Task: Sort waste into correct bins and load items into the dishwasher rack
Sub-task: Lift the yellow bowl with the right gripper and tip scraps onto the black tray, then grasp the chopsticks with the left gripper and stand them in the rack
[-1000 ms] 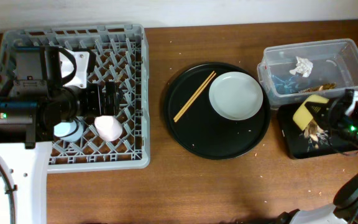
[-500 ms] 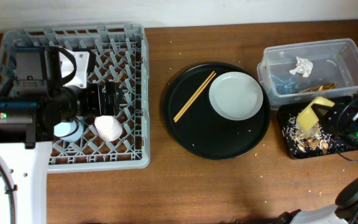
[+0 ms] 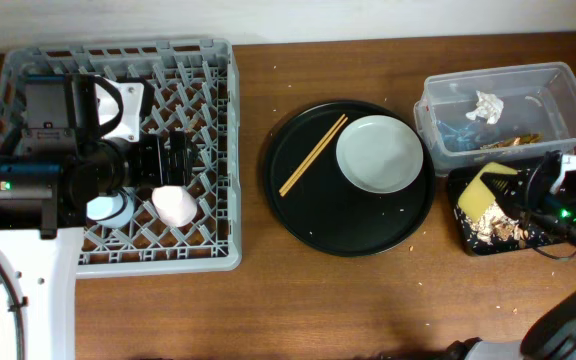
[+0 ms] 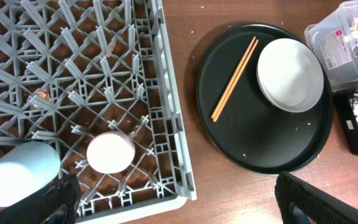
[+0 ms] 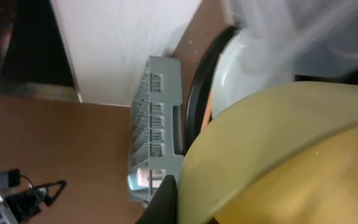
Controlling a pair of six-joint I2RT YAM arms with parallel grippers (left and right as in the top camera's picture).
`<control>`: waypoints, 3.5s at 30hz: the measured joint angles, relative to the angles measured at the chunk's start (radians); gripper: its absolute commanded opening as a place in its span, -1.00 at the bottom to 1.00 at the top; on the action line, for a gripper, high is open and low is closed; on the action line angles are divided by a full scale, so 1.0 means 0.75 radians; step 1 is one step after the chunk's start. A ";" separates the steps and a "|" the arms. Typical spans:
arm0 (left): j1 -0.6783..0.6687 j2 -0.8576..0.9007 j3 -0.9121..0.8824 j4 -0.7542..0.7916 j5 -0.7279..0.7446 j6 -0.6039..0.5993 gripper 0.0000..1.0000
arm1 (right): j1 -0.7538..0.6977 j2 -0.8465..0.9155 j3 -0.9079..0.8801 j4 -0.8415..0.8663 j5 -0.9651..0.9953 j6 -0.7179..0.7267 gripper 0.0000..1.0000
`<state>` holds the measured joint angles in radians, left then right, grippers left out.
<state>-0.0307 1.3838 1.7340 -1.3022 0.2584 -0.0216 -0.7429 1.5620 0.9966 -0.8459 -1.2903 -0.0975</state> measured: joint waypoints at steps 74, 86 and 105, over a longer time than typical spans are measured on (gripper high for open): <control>-0.683 1.188 -0.001 0.854 -0.385 0.258 -0.22 | 1.204 -0.288 0.566 -0.396 1.624 0.619 0.55; -0.693 1.191 0.174 0.738 -0.421 0.258 -0.22 | 1.204 -0.288 0.567 -0.382 1.624 0.619 0.57; -0.686 1.371 0.732 0.013 -0.363 0.152 -1.00 | 1.204 -0.287 0.567 -0.379 1.624 0.619 0.57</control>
<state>-0.5449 2.4123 2.2833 -1.2922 -0.0135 0.0921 0.1604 1.3468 1.4220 -1.1301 -0.0727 0.3668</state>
